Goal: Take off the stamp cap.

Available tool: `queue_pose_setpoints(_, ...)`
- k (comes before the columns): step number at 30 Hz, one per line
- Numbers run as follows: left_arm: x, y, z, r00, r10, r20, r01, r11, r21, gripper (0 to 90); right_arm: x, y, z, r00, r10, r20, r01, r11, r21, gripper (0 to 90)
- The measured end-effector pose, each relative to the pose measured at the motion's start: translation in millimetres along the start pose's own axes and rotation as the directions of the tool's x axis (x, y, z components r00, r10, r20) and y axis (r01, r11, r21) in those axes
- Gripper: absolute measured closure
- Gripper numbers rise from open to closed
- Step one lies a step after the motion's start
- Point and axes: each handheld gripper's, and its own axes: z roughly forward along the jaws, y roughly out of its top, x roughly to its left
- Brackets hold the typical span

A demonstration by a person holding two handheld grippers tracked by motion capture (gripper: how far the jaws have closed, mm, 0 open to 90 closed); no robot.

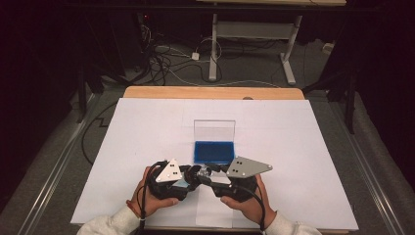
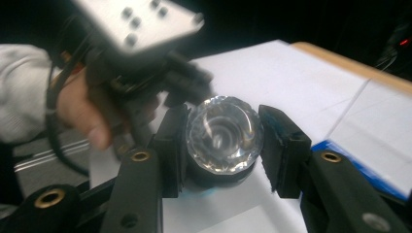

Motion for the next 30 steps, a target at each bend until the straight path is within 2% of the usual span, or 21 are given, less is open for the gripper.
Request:
queue_pose_setpoints(1,-2.1,0.4,1.0,0.9997,0.023,-0.008,-0.022,0.9997,0.008,37.3,0.0,0.0,0.0,1.0,0.0,0.0,0.0,1.0,0.0,56.9)
queue_pose_setpoints(2,-0.9,-1.4,1.7,0.9999,0.011,-0.01,-0.011,0.9999,0.01,37.3,-6.1,2.2,-7.2,0.9993,0.027,0.026,-0.026,0.999,-0.025,56.9)
queue_pose_setpoints(3,1.6,-3.2,1.8,1.0,-0.003,-0.001,0.003,0.9999,0.01,37.3,-6.1,2.2,-7.2,0.9993,0.027,0.026,-0.026,0.999,-0.025,56.9)
queue_pose_setpoints(5,5.8,-7.0,0.1,0.9998,-0.001,-0.022,0.002,0.9997,0.025,37.3,-8.1,3.5,-11.6,0.999,0.017,0.042,-0.016,1.0,-0.024,56.9)
queue_pose_setpoints(6,7.6,-8.6,-1.5,0.9998,-0.005,-0.018,0.006,0.9996,0.026,37.2,-10.1,5.2,-17.2,0.998,0.008,0.063,-0.007,1.0,-0.019,56.9)
queue_pose_setpoints(13,18.3,-19.3,-14.7,0.9979,-0.001,-0.065,0.004,0.9989,0.047,37.2,-16.4,9.4,-32.3,0.9968,-0.005,0.079,0.005,1.0,-0.005,56.9)
queue_pose_setpoints(19,26.7,-33.7,-31.2,0.9928,-0.002,-0.12,0.009,0.9987,0.05,37.2,-24.5,11.0,-46.4,0.9942,-0.014,0.107,0.012,1.0,0.01,56.9)
queue_pose_setpoints(26,29.8,-49.9,-41.1,0.9911,-0.015,-0.132,0.022,0.9984,0.051,37.1,-38.3,7.6,-60.1,0.9868,-0.014,0.161,0.009,0.999,0.03,56.9)
queue_pose_setpoints(30,29.2,-55.3,-46.5,0.9897,-0.026,-0.141,0.033,0.9985,0.044,37.1,-47.7,3.9,-65.1,0.9819,0.01,0.189,-0.016,0.999,0.029,56.9)
